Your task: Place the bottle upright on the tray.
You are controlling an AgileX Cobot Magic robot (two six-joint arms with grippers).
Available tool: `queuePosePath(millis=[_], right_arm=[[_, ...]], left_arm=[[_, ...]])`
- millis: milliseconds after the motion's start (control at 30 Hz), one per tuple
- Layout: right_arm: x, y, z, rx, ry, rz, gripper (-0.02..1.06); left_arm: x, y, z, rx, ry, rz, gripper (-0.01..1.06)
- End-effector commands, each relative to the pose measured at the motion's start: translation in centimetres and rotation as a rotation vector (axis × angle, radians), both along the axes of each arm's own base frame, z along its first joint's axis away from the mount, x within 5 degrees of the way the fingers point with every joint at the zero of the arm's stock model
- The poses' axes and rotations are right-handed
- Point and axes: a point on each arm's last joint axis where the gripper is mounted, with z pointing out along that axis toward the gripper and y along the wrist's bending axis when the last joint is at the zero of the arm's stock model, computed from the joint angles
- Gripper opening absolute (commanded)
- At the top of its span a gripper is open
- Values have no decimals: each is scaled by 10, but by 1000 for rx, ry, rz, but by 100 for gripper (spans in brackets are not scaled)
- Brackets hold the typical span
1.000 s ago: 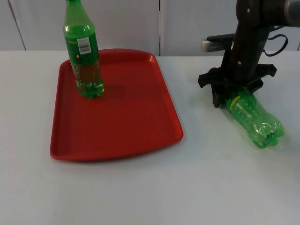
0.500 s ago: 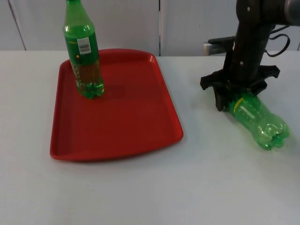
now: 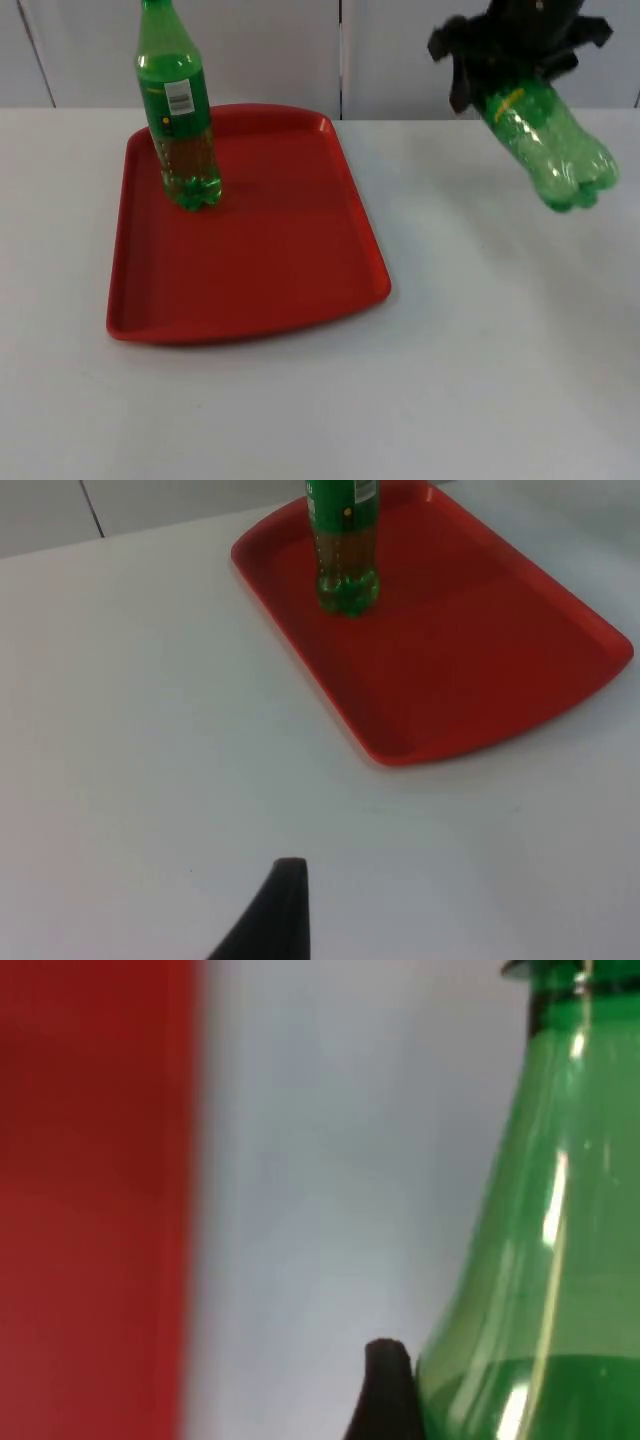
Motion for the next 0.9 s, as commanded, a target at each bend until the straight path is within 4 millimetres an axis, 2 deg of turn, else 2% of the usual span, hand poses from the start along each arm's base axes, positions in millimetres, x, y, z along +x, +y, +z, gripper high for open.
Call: queuePosePath(millis=[0, 133, 167, 300, 333, 500, 667, 867], right_arm=[[-7, 11, 38, 100, -117, 69, 0], [-22, 39, 79, 199, -295, 205, 0], [-22, 39, 79, 199, -295, 205, 0], [-40, 74, 97, 215, -424, 314, 0], [-40, 74, 97, 215, -424, 314, 0], [-55, 107, 105, 244, -514, 385, 0], [-63, 124, 112, 282, -600, 415, 0], [-68, 134, 120, 321, -669, 434, 0]], left_arm=[[1, 0, -1, 3, -6, 1, 105], [1, 1, -1, 4, -6, 2, 105], [1, 1, -1, 4, -6, 2, 105], [1, 1, -1, 4, -6, 2, 105], [1, 1, -1, 4, -6, 2, 105], [1, 1, -1, 4, -6, 2, 105], [1, 1, -1, 4, -6, 2, 105], [1, 1, -1, 4, -6, 2, 105]])
